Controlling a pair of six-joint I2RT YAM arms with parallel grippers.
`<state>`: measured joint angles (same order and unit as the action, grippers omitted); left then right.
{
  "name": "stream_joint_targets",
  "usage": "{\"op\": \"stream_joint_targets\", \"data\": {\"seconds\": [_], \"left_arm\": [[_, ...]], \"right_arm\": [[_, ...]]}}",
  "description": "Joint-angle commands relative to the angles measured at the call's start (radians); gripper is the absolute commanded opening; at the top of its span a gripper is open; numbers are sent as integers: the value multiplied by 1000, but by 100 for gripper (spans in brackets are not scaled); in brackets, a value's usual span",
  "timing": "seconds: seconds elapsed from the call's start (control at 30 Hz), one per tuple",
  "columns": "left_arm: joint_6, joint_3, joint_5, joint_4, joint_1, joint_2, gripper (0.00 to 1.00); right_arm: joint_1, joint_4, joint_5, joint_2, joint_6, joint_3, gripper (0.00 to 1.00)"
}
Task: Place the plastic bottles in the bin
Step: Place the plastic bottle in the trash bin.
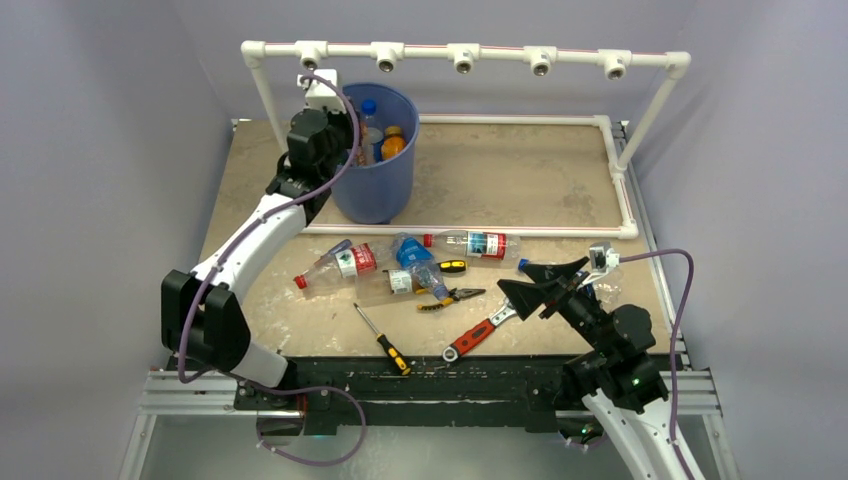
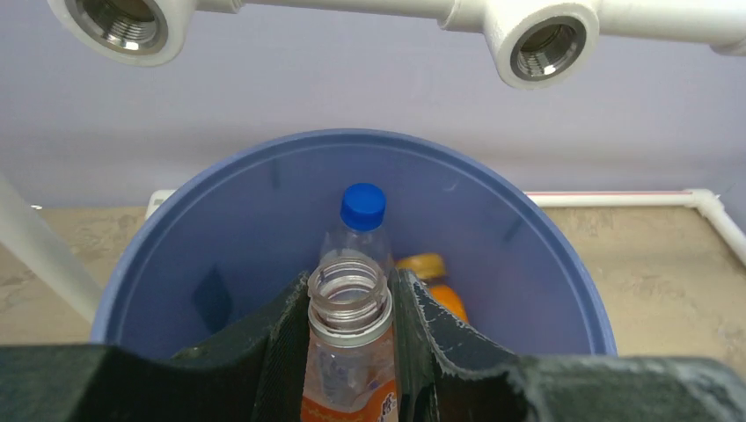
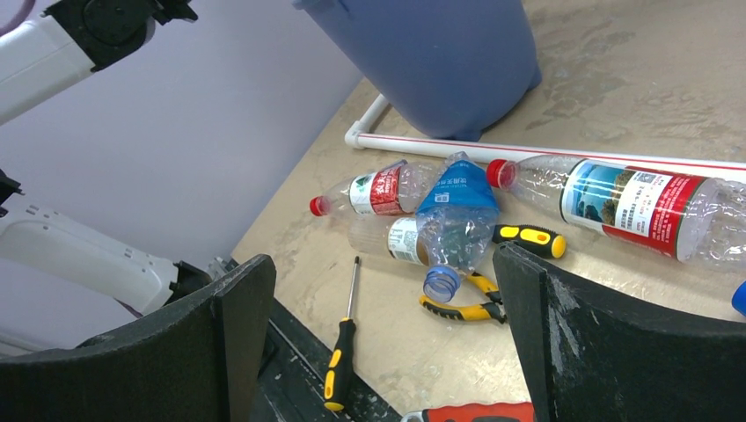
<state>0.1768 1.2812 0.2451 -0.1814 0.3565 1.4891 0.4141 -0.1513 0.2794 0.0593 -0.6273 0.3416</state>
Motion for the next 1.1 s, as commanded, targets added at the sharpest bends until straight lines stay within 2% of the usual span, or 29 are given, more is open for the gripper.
{"op": "stream_joint_targets", "data": {"seconds": [0.0,0.3,0.47,0.6,0.8,1.07], "left_arm": [[43,-30,-69,12,5,35,0],[26,-56,-49,-5,6,57,0],[84,-80,-121,-149,6,-39,0],[111,-1,-164,-139,6,-53,0],[75,-27,-97,-277,6,-89,0],[103,-64,-188,-329,14,-15,0]], "right_arm": [[5,21,4,8,16,14,98],[4,20,6,6,17,11,98],[5,20,7,7,18,12,98],[4,20,7,7,18,14,98],[5,16,7,0,17,14,98],[4,22,7,19,20,14,98]]}}
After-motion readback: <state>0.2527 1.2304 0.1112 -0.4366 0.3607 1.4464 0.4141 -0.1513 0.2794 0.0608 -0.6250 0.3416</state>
